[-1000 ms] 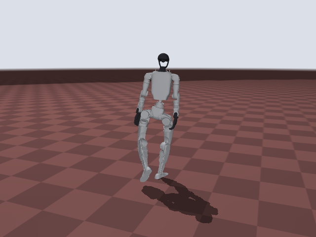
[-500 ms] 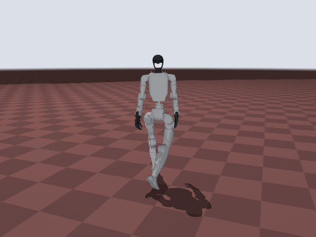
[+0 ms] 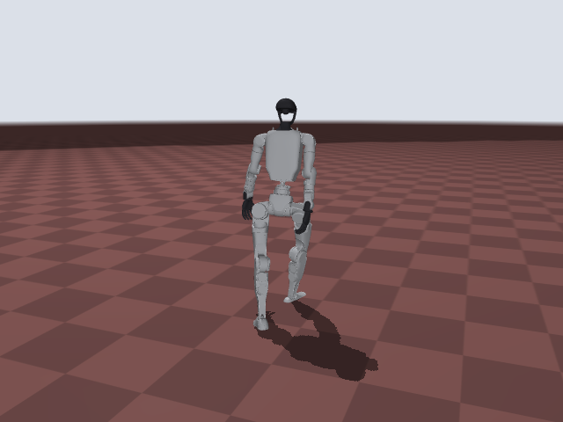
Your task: Walk run
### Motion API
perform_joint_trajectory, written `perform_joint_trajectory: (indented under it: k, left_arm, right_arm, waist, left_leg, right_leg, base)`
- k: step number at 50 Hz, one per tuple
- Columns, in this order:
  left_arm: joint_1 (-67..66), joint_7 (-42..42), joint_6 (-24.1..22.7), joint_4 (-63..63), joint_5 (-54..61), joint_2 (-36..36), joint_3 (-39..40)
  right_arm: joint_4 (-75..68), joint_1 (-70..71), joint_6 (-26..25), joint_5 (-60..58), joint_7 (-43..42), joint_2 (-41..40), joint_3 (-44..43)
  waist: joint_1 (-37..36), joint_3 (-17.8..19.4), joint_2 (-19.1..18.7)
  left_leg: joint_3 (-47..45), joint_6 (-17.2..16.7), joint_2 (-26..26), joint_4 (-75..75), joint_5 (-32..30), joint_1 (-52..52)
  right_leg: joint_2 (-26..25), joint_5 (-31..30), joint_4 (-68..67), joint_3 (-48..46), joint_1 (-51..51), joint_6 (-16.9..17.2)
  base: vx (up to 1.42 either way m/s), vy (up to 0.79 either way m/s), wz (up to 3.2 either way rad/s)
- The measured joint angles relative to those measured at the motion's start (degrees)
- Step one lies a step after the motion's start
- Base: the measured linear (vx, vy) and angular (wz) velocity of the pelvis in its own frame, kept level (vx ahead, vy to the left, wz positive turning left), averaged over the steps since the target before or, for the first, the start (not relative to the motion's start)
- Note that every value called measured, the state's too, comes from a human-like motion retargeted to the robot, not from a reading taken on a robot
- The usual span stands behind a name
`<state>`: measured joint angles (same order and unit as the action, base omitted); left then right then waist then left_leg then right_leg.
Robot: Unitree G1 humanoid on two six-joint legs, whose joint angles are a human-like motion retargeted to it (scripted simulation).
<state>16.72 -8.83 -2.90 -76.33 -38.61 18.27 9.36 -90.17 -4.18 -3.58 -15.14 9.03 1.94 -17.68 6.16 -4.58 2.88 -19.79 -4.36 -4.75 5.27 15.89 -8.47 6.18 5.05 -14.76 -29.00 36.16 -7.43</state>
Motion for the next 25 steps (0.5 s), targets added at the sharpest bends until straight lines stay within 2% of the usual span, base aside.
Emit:
perform_joint_trajectory:
  k: [2, 3, 5, 7, 9, 11, 12, 15, 18, 21, 25]
  left_arm:
    - [-3.14, -0.81, 0.53, -1.47, -2.09, -1.02, 1.32]
    - [-4.89, -1.17, 1.26, -2.39, -3.8, -1.71, 1.88]
    - [-8.42, -0.81, 3.32, -4.87, -7.16, -3.61, 2.71]
    - [-11.02, -0.2, 5.68, -8.3, -9.79, -4.89, 3.83]
    - [-12.69, -0.27, 7.65, -11.89, -10.77, -5.22, 4.09]
    - [-14.33, -0.58, 9.04, -14.46, -11.35, -5.69, 4.72]
    - [-15.23, -0.72, 9.53, -15.38, -11.63, -6.03, 5.23]
    - [-18.34, -0.85, 10.41, -17.24, -11.78, -7.08, 7.05]
    - [-21.14, -0.29, 11.08, -18.36, -11.4, -8.05, 8.59]
    - [-22.18, 0.46, 12.0, -19.73, -10.78, -8.8, 9.42]
    - [-21.54, -0.56, 13.66, -21.02, -11.58, -9.74, 10.08]
  right_arm:
    - [0.36, 0.25, 0.5, 0.24, -0.05, 0.09, 0.49]
    - [0.36, 0.48, 0.64, 0.6, -0.2, 0.01, 0.42]
    - [0.61, 0.89, 0.35, 1.37, -0.56, -0.22, 0.3]
    - [1.34, 1.71, 0.44, 2.32, 0.06, 0.02, 1.97]
    - [2.03, 3.45, 0.65, 2.54, 0.51, 0.63, 3.7]
    - [2.72, 5.96, 0.47, 1.73, -0.33, 1.26, 5.01]
    - [3.11, 7.33, 0.41, 1.2, -1.04, 1.53, 5.64]
    - [4.36, 11.37, 0.96, -0.01, -2.67, 2.41, 7.77]
    - [6.46, 14.9, 1.61, -0.72, -1.77, 3.3, 9.17]
    - [9.27, 17.78, 2.19, -0.91, -0.54, 4.03, 10.17]
    - [11.75, 19.83, 2.94, -0.73, -0.53, 4.45, 10.7]
  waist:
    - [1.54, -0.37, -0.3]
    - [2.31, -0.62, -0.31]
    - [1.94, -1.06, 1.66]
    - [-1.15, -0.88, 5.65]
    - [-2.64, -0.16, 8.88]
    - [-4.02, 0.85, 10.84]
    - [-4.68, 1.21, 11.0]
    - [-7.59, 1.25, 9.52]
    - [-11.45, 1.44, 7.55]
    - [-14.01, 2.55, 5.33]
    - [-17.64, 3.55, 5.22]
  left_leg:
    - [-1.76, -2.38, 0.79, 3.04, -7.92, -1.64]
    - [-4.29, -2.68, 2.05, 5.18, -13.67, -2.26]
    - [-8.62, -1.13, 3.0, 12.19, -25.21, -2.0]
    - [-10.53, 1.0, 0.65, 22.9, -30.77, 0.53]
    - [-12.84, 4.08, 2.52, 34.24, -26.6, 4.48]
    - [-15.57, 7.34, 6.31, 42.9, -21.09, 9.5]
    - [-15.7, 7.88, 7.95, 45.38, -19.33, 12.47]
    - [-13.69, 6.48, 9.88, 45.88, -14.4, 22.15]
    - [-9.86, 5.25, 8.34, 38.24, -12.11, 31.36]
    - [-5.98, 5.5, 5.97, 24.39, -12.12, 36.98]
    - [-2.82, 4.86, 2.39, 7.82, -12.07, 42.32]
  right_leg:
    - [0.49, -2.74, -2.25, 1.12, -1.77, -0.87]
    - [1.19, -2.0, -5.05, 4.13, -1.58, -1.39]
    - [3.05, 1.11, -6.68, 8.72, -4.81, -0.85]
    - [5.66, 3.05, -4.72, 7.39, -10.48, -0.63]
    - [8.63, 4.67, -3.64, 5.87, -15.18, 0.64]
    - [8.59, 5.7, -1.6, 6.75, -19.5, 1.69]
    - [7.96, 5.79, -0.02, 5.83, -21.74, 2.11]
    - [3.64, 5.24, 5.92, 1.87, -27.8, 2.79]
    - [-1.14, 5.4, 10.02, 2.38, -32.57, 4.01]
    - [-5.49, 6.75, 12.29, 3.2, -37.48, 5.5]
    - [-7.14, 8.55, 13.09, 5.4, -42.47, 8.47]
  base:
    - [1.21, -0.34, 0.63]
    - [1.14, -0.31, 0.76]
    - [1.2, -0.35, 0.27]
    - [1.06, -0.35, -0.56]
    - [0.95, -0.33, -0.16]
    - [0.83, -0.26, 0.03]
    - [0.65, -0.19, -0.05]
    - [0.76, -0.22, -0.45]
    - [0.69, -0.19, -0.77]
    - [0.78, -0.17, -0.54]
    - [0.74, -0.14, -0.52]
